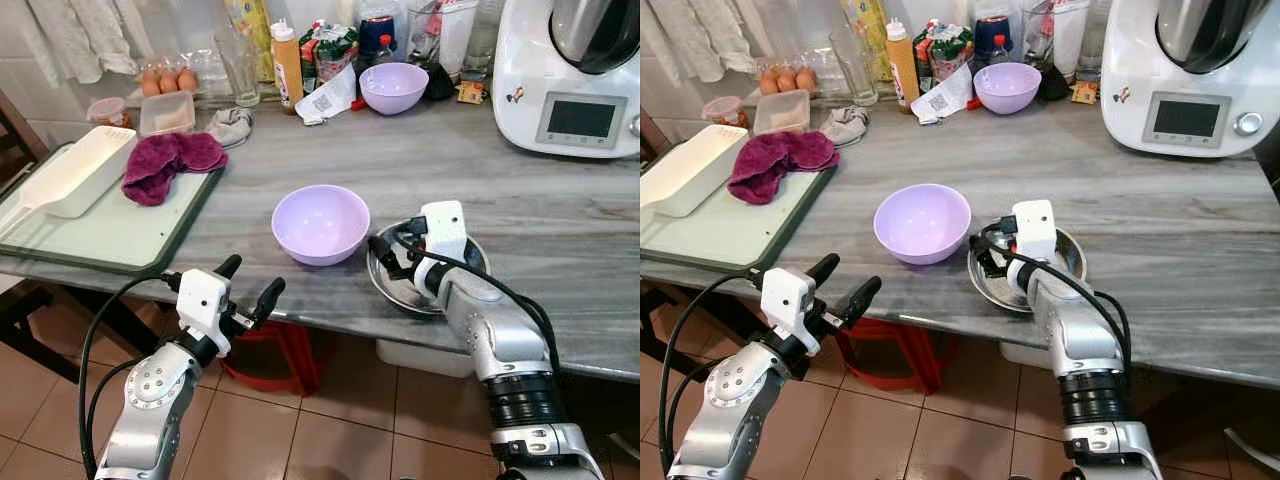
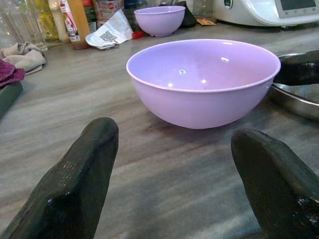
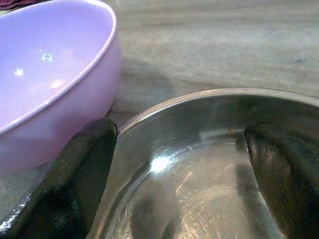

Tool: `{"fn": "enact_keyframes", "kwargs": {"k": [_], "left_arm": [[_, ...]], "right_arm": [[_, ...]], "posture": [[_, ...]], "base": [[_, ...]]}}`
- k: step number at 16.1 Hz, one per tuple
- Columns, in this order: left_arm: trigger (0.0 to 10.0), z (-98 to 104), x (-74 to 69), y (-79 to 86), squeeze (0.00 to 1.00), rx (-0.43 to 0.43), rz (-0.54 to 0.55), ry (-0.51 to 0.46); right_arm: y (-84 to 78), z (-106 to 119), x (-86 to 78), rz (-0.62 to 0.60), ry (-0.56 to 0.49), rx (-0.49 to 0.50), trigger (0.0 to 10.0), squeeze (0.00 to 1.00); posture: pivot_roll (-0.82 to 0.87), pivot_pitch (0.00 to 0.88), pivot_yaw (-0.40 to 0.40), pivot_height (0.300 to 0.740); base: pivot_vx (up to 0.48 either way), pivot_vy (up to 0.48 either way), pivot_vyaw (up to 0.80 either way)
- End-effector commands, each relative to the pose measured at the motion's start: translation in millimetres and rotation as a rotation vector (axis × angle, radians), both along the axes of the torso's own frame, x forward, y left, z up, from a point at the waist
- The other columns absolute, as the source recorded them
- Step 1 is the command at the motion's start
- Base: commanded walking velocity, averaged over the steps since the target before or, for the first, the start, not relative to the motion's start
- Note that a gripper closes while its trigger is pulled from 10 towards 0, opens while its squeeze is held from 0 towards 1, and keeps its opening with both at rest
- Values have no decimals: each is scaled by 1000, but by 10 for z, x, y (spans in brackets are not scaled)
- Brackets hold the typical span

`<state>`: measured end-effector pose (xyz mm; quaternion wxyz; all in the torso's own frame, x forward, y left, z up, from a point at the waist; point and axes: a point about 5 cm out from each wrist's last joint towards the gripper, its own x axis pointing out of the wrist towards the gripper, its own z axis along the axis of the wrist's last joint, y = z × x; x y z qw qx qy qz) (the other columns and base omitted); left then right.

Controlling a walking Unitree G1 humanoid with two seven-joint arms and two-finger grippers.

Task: Setting the table

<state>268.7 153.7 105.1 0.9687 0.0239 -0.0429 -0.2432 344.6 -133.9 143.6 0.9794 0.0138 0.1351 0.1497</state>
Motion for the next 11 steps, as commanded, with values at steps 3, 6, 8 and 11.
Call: {"fn": "enact_keyframes", "kwargs": {"k": [3,6,8,11], "left_arm": [[10000,-19,-13,26,0,13,16,5],[10000,34,20,23,0,0,27,-17],[10000,70,35,31,0,-7,36,-32],[10000,123,76,89,0,14,101,-77]], "right_arm": [[-105,81,-37,-17,-57,-8,10000,1000],[-236,215,-188,-29,-187,-37,10000,1000],[-367,275,-371,-55,-275,-51,10000,1000],[-526,240,-548,-137,-329,-55,10000,1000]], "posture": [[-137,120,71,740],[-141,114,74,740],[-146,113,78,740],[-162,108,90,740]], "base": [[0,0,0],[0,0,0],[0,0,0],[0,0,0]]}}
